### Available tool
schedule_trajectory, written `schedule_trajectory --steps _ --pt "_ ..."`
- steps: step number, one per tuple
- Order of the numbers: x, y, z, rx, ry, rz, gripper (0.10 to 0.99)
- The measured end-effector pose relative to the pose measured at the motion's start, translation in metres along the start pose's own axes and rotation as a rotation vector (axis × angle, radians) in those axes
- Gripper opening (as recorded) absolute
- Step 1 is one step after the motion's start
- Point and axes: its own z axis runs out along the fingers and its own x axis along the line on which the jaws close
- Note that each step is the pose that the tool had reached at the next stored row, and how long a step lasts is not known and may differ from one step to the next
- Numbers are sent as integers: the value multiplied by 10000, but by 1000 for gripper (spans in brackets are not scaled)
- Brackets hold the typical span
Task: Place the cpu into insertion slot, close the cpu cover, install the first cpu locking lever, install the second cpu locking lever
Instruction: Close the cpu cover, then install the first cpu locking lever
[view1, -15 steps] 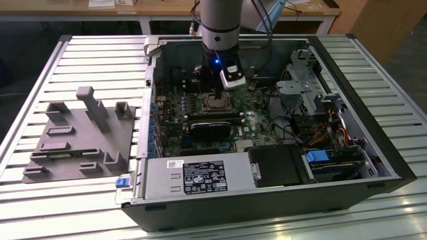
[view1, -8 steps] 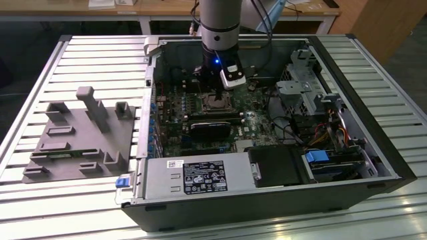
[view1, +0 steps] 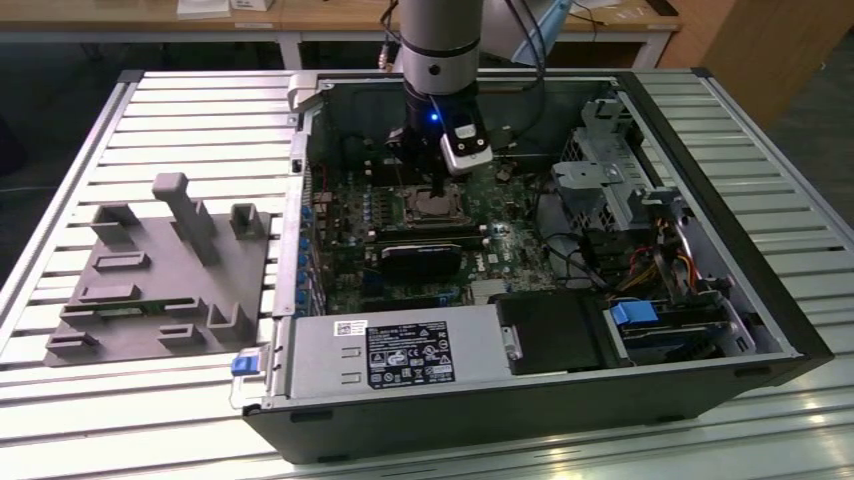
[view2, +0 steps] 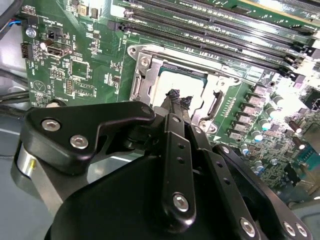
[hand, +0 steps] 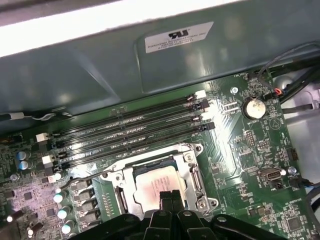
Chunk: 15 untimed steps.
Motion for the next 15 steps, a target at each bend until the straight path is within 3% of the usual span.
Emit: schedule_trajectory --steps 15 --pt "-2 2 -25 -3 -10 -2 102"
